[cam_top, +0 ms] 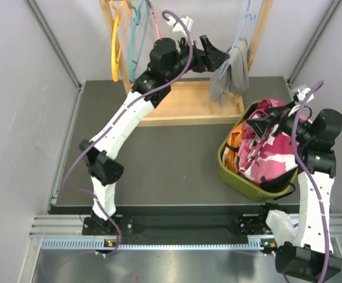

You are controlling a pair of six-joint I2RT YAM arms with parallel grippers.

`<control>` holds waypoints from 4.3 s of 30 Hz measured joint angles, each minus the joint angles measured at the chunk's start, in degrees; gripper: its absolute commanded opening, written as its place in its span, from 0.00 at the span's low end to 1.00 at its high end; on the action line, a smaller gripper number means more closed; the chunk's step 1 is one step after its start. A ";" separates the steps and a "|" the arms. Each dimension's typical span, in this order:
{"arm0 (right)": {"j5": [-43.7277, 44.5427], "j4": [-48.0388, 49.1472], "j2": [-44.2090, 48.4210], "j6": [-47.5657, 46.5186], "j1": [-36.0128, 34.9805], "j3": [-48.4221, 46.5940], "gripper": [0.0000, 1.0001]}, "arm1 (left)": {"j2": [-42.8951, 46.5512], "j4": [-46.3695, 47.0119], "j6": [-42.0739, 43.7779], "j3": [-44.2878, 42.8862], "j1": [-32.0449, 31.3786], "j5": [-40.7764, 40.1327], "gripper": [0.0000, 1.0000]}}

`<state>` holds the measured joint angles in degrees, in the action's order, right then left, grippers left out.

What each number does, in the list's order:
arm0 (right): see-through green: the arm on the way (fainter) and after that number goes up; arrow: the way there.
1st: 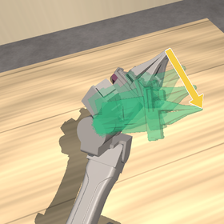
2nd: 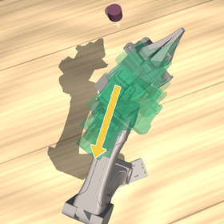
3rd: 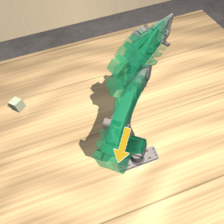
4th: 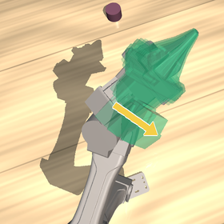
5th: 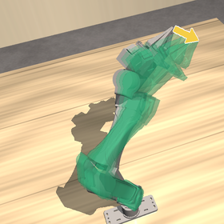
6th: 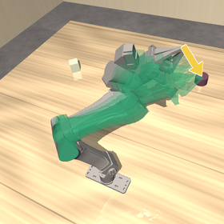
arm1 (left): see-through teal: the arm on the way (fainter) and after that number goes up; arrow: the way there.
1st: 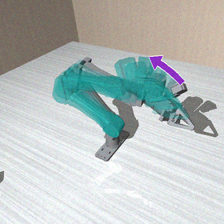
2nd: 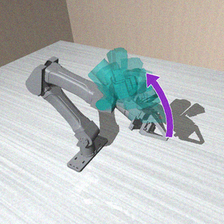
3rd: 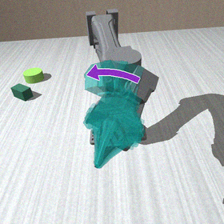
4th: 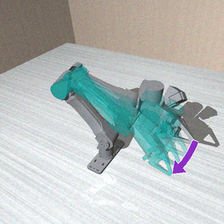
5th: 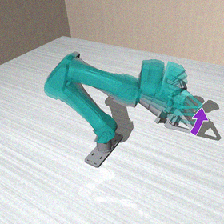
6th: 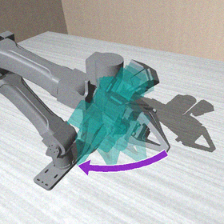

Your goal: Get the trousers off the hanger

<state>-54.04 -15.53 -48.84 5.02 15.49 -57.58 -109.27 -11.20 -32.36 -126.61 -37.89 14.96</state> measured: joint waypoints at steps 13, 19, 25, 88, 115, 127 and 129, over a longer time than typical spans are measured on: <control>2.58 -1.46 4.98 -0.31 0.00 4.37 1.00 | -19.39 8.26 -8.79 -11.80 -0.50 -2.19 0.67; 3.43 -2.08 4.96 -0.44 0.00 4.72 1.00 | -20.90 9.38 -8.66 -14.29 -1.36 -2.51 0.00; 3.72 -2.10 4.94 -0.52 0.00 4.72 1.00 | -20.98 9.05 -4.44 -14.62 -2.08 -3.85 0.00; 30.49 15.37 -24.33 -17.51 -38.07 -13.20 0.03 | 48.11 -4.09 15.69 46.05 -2.12 -6.91 0.00; 4.90 13.33 -12.76 -0.22 -17.16 -26.99 0.00 | 61.77 -4.31 14.51 66.14 -2.29 -16.35 0.00; 5.03 16.44 -10.82 5.84 -3.19 -31.98 0.00 | 61.92 -3.63 15.04 69.55 -2.32 -17.88 0.00; 5.40 16.55 -10.32 6.62 -0.72 -32.65 0.00 | 61.92 -3.34 15.28 69.90 -2.34 -17.88 0.00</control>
<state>-48.64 1.02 -59.16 11.64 14.76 -90.24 -47.35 -14.55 -17.08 -56.71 -40.23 -2.92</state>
